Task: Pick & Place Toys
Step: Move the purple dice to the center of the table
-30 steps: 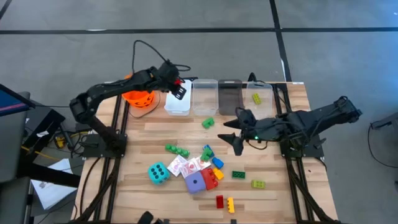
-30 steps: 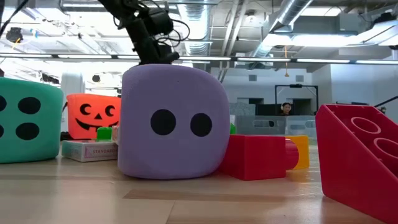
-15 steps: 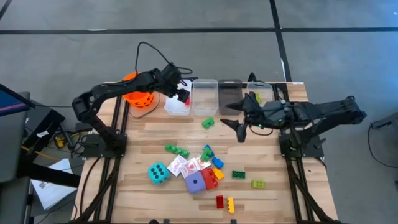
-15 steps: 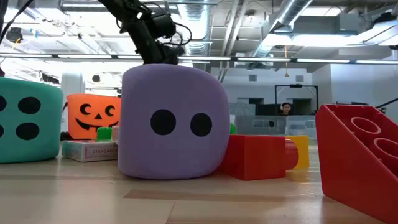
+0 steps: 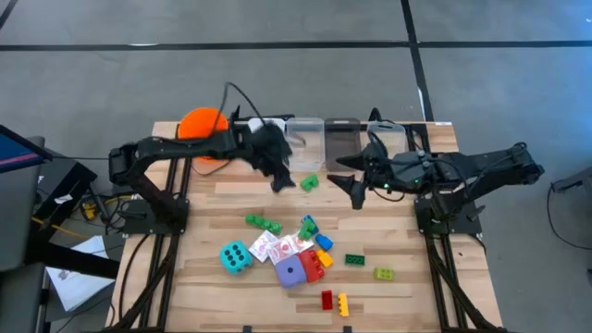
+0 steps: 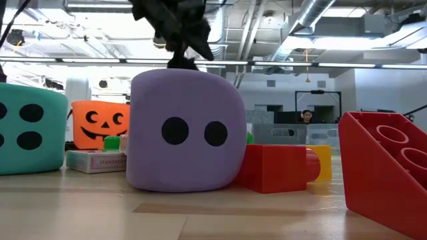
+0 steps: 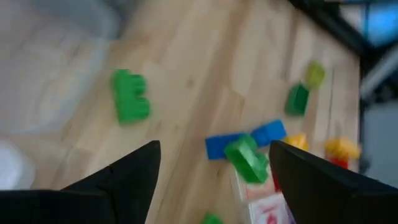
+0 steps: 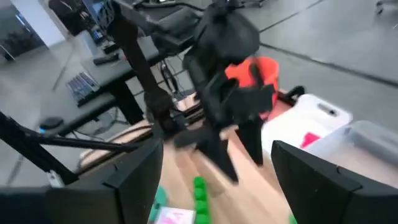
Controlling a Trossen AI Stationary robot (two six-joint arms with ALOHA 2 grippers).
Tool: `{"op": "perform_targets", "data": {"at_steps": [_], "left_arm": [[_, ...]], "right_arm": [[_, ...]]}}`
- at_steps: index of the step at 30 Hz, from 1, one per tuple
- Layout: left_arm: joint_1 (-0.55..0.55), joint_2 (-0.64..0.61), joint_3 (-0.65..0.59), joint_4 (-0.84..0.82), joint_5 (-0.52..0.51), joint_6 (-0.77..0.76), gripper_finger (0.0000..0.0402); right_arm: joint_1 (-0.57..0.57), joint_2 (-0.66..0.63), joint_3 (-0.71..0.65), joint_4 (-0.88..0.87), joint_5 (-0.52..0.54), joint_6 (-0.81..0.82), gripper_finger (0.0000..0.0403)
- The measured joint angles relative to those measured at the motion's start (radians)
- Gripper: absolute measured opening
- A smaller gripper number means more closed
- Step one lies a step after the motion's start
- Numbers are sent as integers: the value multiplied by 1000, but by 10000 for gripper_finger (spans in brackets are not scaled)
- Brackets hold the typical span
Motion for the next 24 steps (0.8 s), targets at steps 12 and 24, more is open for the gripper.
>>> {"op": "perform_targets", "data": {"at_steps": [12, 24], "left_arm": [[-308, -86, -289, 633, -375, 34, 296], [-358, -212, -788, 1098, -685, -178, 296]], "right_arm": [[82, 54, -2, 10, 51, 191, 291], [63, 37, 0, 3, 1, 109, 291]]}}
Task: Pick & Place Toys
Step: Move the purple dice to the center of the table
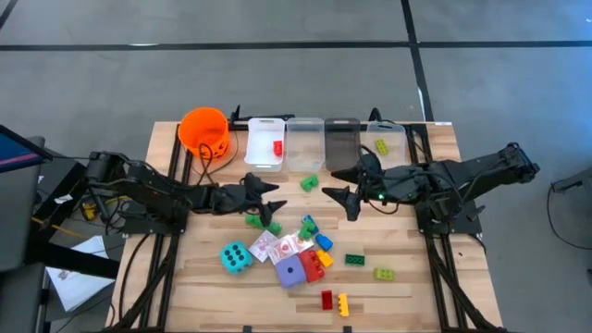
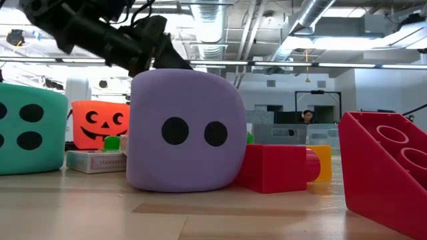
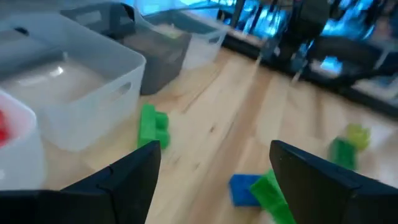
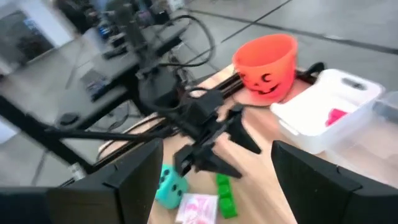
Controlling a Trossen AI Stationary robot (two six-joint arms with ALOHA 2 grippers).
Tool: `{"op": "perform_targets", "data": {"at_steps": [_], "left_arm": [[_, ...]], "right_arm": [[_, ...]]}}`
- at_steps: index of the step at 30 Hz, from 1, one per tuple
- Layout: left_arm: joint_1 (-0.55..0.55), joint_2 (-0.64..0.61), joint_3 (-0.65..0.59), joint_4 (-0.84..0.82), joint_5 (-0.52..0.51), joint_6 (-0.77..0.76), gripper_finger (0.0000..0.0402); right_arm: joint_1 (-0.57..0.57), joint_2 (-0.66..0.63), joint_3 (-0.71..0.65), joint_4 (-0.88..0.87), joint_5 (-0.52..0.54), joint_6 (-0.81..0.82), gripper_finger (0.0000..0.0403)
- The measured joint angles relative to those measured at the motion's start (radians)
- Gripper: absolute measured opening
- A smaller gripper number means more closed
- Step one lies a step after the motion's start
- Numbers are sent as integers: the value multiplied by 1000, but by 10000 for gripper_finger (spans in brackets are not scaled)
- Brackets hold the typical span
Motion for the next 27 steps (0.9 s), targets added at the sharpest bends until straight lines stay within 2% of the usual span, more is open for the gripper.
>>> {"op": "perform_targets", "data": {"at_steps": [4, 9, 15, 23, 27], "left_arm": [[-3, -1, -33, 0, 120, -96, 296], [-44, -8, -11, 32, 236, -69, 296], [-104, -8, 44, 33, 262, 94, 296], [-132, -8, 109, -63, 263, 95, 296], [-146, -21, 151, -196, 375, 94, 296]], "right_arm": [[-1, -3, 0, -33, -74, -30, 291], [3, -10, 1, -112, -170, -56, 291], [12, -9, 0, -223, -256, -56, 291], [55, -9, 0, -285, -272, -51, 291], [64, -7, 0, -285, -327, -36, 291]]}}
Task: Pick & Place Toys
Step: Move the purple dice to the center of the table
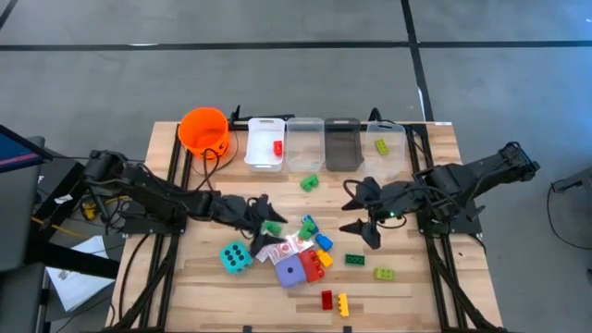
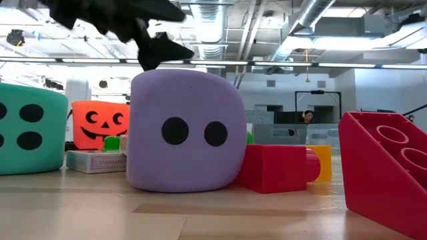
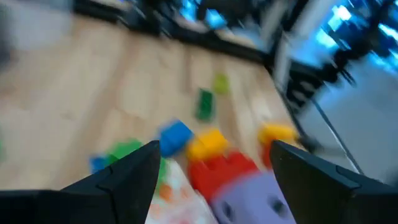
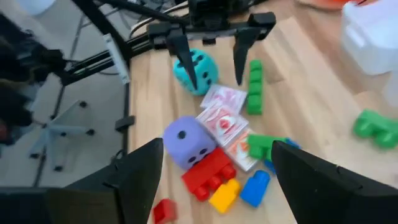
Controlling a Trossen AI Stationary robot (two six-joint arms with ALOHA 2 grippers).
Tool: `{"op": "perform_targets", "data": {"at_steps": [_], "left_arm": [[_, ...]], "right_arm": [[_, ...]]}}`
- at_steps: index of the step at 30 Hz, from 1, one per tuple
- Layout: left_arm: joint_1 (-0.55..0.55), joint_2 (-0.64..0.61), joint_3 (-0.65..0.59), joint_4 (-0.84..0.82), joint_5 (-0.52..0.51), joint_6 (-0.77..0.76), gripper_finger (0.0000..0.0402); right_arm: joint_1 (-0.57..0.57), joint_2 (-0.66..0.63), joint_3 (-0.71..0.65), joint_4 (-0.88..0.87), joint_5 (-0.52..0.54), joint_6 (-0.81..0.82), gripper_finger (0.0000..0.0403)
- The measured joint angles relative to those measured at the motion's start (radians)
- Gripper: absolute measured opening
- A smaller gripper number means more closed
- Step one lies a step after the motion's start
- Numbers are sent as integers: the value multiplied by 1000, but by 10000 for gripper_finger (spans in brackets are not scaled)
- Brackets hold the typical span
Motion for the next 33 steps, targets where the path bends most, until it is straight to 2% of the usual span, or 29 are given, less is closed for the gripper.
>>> {"op": "perform_targets", "data": {"at_steps": [3, 5, 7, 10, 15, 19, 24, 29, 33], "left_arm": [[-10, -31, 61, -220, 102, 10, 296], [-18, -45, 111, -354, 129, 37, 296], [-25, -77, 145, -476, 124, 63, 296], [-40, -118, 188, -561, 117, 71, 296], [-109, -187, 258, -713, 31, 0, 296], [-194, -233, 308, -748, -88, -163, 296], [-303, -297, 333, -671, -266, -402, 291], [-401, -342, 333, -619, -335, -572, 284], [-455, -347, 333, -622, -353, -595, 277]], "right_arm": [[4, 7, -1, -8, -29, 37, 291], [4, 15, 1, -2, -32, 46, 291], [4, 25, 0, -7, -33, 48, 291], [3, 55, 0, 13, -44, 37, 291], [5, 117, 0, 48, -71, -3, 291], [16, 164, 2, 116, -110, -53, 291], [23, 202, 1, 200, -143, -118, 291], [12, 201, 0, 298, -164, -203, 291], [-2, 201, 0, 346, -164, -245, 291]]}}
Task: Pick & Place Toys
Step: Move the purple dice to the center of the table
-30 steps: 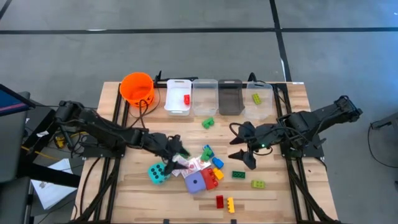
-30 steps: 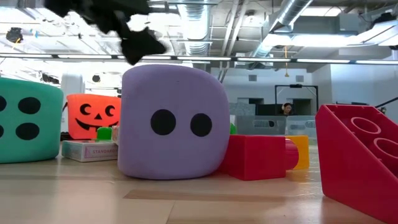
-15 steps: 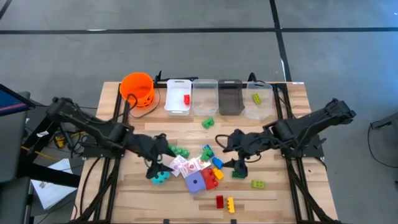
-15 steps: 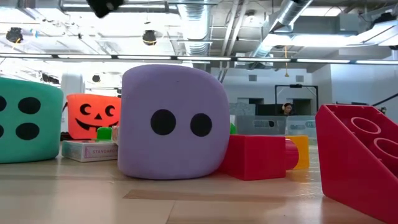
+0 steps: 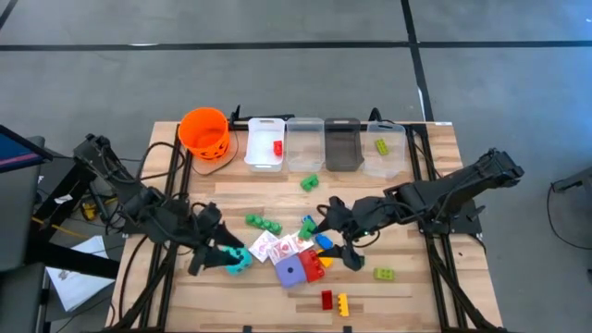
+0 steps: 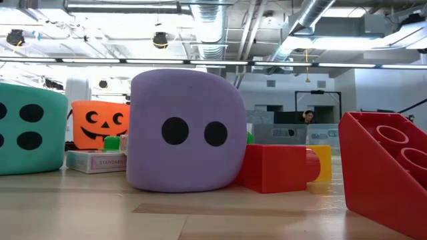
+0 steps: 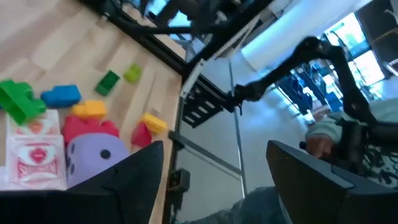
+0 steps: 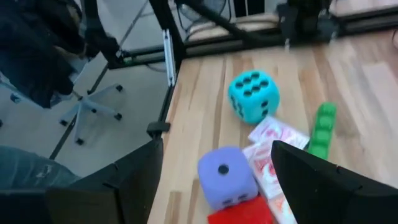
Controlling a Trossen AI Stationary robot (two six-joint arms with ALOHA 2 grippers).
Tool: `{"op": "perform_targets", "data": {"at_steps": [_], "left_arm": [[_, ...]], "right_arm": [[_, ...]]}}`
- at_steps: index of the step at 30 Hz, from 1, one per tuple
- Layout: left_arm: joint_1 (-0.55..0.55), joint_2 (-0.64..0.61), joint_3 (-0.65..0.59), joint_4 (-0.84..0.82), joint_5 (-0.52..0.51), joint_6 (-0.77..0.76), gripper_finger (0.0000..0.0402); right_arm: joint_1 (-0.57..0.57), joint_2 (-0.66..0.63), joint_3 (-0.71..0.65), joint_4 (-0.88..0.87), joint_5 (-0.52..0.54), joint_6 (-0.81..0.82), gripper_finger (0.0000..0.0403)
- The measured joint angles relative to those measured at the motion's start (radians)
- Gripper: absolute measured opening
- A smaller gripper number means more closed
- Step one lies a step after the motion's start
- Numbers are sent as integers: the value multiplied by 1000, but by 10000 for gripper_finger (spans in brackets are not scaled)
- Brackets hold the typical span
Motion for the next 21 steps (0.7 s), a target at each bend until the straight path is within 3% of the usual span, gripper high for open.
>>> {"op": "perform_targets", "data": {"at_steps": [6, 10, 14, 19, 21], "left_arm": [[-11, 78, 0, 53, -50, -140, 262], [22, 195, 0, 111, 14, -45, 236], [42, 318, -2, 163, 65, 106, 162], [78, 409, -2, 205, 88, 122, 34], [97, 432, -2, 232, 125, 122, 11]], "right_arm": [[-29, 0, 0, -16, 5, 63, 291], [-53, -11, -1, -28, 5, 225, 291], [-58, -44, 0, -13, 8, 270, 291], [-77, -71, 0, -4, 7, 361, 291], [-79, -72, 0, -1, 12, 388, 291]]}}
